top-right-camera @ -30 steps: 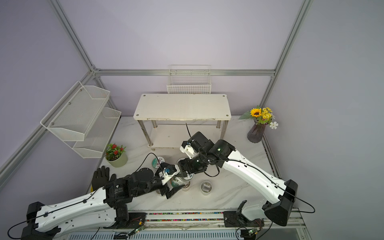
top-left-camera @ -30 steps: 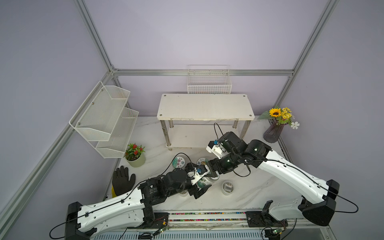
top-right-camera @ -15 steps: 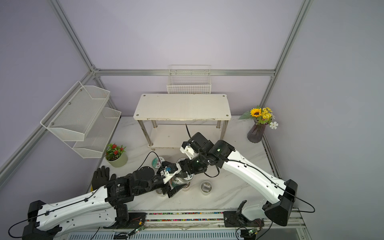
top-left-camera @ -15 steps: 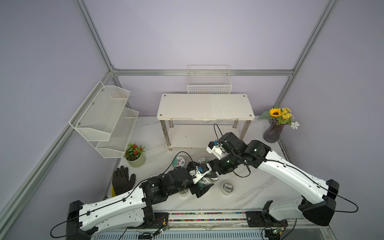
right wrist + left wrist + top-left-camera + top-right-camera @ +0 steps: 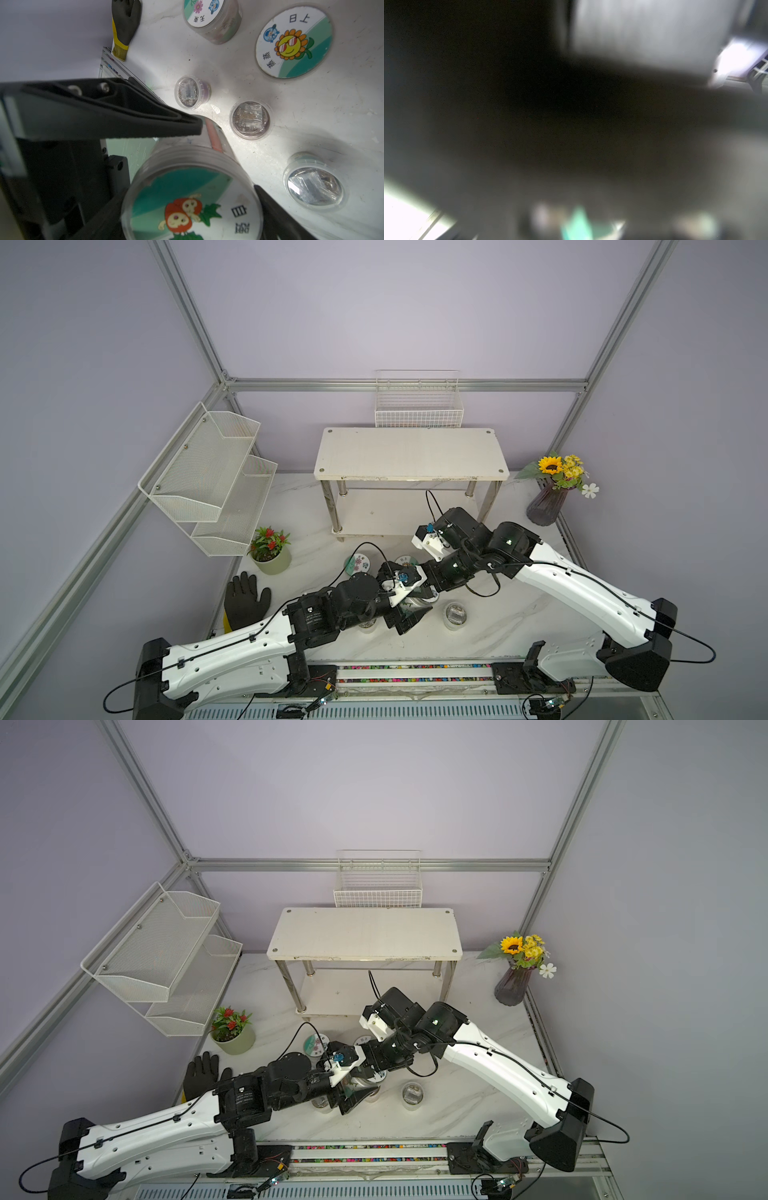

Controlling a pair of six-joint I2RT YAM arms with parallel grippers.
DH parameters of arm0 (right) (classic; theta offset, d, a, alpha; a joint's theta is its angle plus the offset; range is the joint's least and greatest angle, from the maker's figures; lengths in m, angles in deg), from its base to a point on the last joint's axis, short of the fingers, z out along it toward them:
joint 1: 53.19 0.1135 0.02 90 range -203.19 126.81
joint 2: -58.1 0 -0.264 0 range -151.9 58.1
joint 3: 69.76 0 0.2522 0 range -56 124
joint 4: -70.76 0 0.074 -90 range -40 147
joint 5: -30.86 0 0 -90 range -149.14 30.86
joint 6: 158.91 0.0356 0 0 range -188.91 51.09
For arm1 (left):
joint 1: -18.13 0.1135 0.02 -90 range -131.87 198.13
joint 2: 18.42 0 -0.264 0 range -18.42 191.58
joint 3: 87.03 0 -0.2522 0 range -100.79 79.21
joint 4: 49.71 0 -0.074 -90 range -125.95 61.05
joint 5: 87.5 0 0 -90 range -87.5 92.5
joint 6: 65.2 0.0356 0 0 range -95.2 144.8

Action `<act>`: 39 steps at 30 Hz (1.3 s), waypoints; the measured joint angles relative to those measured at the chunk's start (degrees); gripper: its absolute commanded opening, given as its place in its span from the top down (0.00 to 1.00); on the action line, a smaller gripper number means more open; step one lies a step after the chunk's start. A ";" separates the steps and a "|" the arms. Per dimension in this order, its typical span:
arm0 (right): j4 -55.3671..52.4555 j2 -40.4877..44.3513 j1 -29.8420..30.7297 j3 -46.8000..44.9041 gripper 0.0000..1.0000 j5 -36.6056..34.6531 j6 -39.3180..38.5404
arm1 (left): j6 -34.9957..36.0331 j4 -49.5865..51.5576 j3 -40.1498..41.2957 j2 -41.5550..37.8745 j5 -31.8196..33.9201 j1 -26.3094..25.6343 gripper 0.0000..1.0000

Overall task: Place the seed container on the shelf
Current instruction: Pick up the seed jar at the center of the board.

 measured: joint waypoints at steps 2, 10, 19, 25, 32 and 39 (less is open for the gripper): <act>0.02 0.00 0.44 0.00 0.37 -0.02 -0.02 | -0.02 -0.72 -0.02 0.07 -0.55 -0.02 0.00; 0.02 0.00 0.70 0.00 0.37 -0.02 0.00 | -0.33 -1.33 0.00 0.17 -0.96 -0.02 0.00; -0.02 0.00 1.16 0.11 0.37 -0.26 -0.02 | -2.71 -1.22 0.04 0.13 -1.40 -0.02 0.00; -0.15 0.00 1.25 0.22 0.37 -0.24 0.00 | -4.22 -0.76 0.11 0.13 -1.81 -0.02 0.00; -0.61 0.00 1.25 0.44 0.37 -0.37 0.17 | -4.74 -0.87 0.11 0.39 -2.05 -0.02 0.05; -0.83 -0.09 1.27 1.11 0.35 -1.31 0.17 | -5.27 -1.84 0.70 0.20 -2.67 -0.02 0.24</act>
